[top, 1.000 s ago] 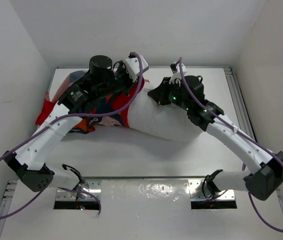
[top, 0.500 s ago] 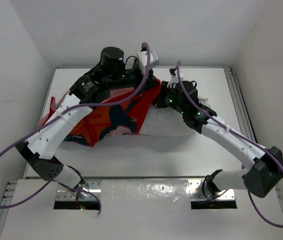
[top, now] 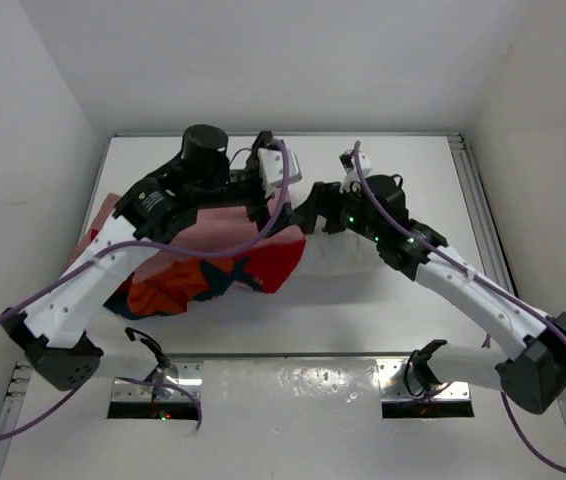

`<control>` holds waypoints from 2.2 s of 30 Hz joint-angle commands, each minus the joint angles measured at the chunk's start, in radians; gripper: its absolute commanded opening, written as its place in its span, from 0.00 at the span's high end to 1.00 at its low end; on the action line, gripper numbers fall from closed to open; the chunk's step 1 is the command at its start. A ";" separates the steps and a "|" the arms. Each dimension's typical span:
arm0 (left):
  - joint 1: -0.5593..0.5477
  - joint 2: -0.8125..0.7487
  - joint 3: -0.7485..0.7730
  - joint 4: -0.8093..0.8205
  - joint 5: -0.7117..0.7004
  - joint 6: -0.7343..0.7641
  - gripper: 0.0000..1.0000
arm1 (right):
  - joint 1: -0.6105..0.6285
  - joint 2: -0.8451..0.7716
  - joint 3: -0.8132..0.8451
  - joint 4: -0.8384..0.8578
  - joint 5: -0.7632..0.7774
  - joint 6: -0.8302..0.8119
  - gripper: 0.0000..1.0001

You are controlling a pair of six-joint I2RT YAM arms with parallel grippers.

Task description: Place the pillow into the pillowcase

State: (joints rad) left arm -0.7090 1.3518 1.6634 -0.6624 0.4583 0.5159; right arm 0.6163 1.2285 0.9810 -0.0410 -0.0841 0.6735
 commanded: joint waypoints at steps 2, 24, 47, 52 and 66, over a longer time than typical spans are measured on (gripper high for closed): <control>-0.009 -0.143 -0.088 -0.042 0.016 0.017 0.00 | -0.029 -0.153 -0.045 -0.161 -0.025 -0.204 0.03; 0.069 -0.006 -0.442 -0.195 -0.328 0.134 0.00 | -0.153 0.137 0.041 -0.459 -0.103 -0.246 0.01; 0.160 0.284 -0.065 0.379 -0.385 0.171 1.00 | -0.052 0.121 -0.033 -0.111 -0.106 -0.008 1.00; 0.112 0.228 -0.183 0.209 -0.285 0.314 0.60 | -0.027 0.126 -0.045 -0.114 -0.115 0.009 0.68; 0.065 0.219 -0.245 0.014 -0.327 0.259 0.31 | -0.113 0.063 -0.064 -0.157 -0.115 -0.022 0.04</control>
State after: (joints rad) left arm -0.6228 1.5658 1.4162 -0.5663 0.1074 0.8009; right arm 0.5156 1.3220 0.9092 -0.2123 -0.1844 0.6716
